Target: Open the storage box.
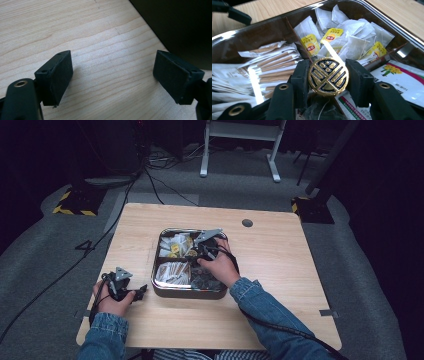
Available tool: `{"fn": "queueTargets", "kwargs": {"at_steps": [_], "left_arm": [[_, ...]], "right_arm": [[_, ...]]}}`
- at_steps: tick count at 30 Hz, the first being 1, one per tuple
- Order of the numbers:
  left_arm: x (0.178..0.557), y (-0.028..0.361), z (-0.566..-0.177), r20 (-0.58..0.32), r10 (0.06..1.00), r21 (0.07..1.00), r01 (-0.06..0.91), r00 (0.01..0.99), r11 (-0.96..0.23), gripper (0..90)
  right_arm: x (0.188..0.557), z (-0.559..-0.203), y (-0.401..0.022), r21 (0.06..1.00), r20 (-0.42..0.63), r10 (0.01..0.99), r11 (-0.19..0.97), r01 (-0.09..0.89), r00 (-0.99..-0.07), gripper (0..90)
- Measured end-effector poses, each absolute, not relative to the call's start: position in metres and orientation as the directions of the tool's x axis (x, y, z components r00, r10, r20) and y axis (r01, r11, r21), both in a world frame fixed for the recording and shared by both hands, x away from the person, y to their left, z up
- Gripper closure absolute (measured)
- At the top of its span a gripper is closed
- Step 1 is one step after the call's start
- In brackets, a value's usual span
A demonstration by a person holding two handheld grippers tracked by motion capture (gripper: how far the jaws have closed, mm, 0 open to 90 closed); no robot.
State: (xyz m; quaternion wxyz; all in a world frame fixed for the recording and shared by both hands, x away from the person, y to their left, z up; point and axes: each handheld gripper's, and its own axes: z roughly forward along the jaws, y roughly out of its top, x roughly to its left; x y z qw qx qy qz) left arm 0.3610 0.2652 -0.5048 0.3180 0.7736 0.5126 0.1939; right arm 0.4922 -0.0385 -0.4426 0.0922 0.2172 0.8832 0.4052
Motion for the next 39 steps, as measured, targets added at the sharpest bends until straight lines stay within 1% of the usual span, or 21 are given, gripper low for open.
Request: {"fn": "queueTargets", "kwargs": {"at_steps": [3, 7, 39], "left_arm": [[0.361, 0.2651, -0.5049, -0.027, 0.916, 0.691, 0.67, 0.399, -0.272, 16.7], [0.361, 0.2651, -0.5049, -0.027, 0.916, 0.691, 0.67, 0.399, -0.272, 16.7], [0.3611, 0.2651, -0.505, -0.026, 0.917, 0.692, 0.669, 0.398, -0.271, 16.7]], "right_arm": [[0.4916, -0.4428, -0.0384, 0.756, 0.006, 0.454, 0.581, 0.301, -0.891, 58.1], [0.4912, -0.443, -0.0383, 0.757, 0.0, 0.451, 0.583, 0.295, -0.892, 58.8], [0.4891, -0.442, -0.0387, 0.765, 0.0, 0.47, 0.569, 0.303, -0.883, 59.1]]}}
